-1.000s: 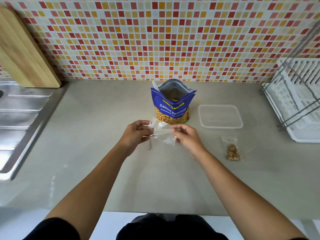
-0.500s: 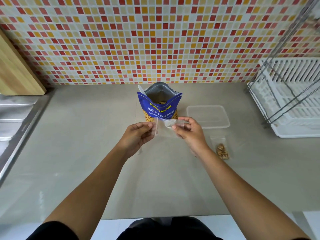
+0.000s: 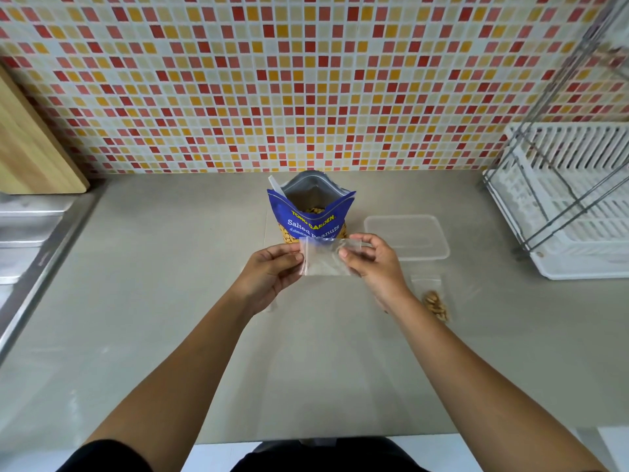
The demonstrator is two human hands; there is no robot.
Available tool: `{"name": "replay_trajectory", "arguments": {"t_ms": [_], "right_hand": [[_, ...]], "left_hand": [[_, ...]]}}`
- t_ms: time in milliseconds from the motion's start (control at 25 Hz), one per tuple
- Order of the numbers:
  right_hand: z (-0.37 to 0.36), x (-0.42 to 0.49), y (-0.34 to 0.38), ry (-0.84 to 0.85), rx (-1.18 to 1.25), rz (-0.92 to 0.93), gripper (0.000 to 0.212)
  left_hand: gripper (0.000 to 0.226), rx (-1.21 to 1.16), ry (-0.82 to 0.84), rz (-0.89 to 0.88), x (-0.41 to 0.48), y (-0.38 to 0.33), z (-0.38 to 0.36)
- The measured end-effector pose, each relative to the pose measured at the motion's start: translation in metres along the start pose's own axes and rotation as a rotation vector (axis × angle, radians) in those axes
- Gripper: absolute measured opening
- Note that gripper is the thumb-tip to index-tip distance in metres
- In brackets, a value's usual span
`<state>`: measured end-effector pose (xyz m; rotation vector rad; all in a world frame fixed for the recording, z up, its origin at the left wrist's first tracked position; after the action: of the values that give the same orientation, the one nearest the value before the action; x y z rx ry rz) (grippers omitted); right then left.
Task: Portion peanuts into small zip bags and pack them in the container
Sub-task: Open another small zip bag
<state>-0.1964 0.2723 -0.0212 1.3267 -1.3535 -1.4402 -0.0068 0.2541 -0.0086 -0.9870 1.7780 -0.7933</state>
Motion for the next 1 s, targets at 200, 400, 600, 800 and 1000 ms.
{"name": "replay_trajectory", "arguments": {"t_ms": [200,400,600,800,1000], "right_hand": [[0.001,0.003,-0.002,0.037,0.015,-0.016,0.025],[-0.003,-0.002,0.002,0.005,-0.027,-0.031,0.04],[-0.004,-0.003,0.004,0.063,0.099,-0.088,0.013],[0.005,0.0,0.001,0.214,0.091,-0.06,0.077],[0.006,0.001,-0.002,0.108,0.024,-0.023,0.027]], "left_hand": [[0.02,0.011,0.009,-0.025,-0.001,-0.002,-0.002],[0.022,0.125,0.007,-0.143,-0.002,0.0,-0.005],[0.015,0.25,0.004,-0.127,-0.002,-0.001,-0.003],[0.007,0.305,-0.06,-0.133,0.001,-0.002,-0.004],[0.013,0.174,-0.022,-0.119,0.0,-0.004,-0.006]]}}
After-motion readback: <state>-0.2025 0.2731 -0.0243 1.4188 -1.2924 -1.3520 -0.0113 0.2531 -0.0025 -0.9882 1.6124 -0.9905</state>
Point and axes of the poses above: each hand's wrist, its own x-axis towards the middle knuckle, its own z-axis out of the back of the hand, y = z × x, the point moved 1 cm from there along x, towards the middle knuckle, and after that the axes turned 1 degree about -z, right-handed, at the moved point
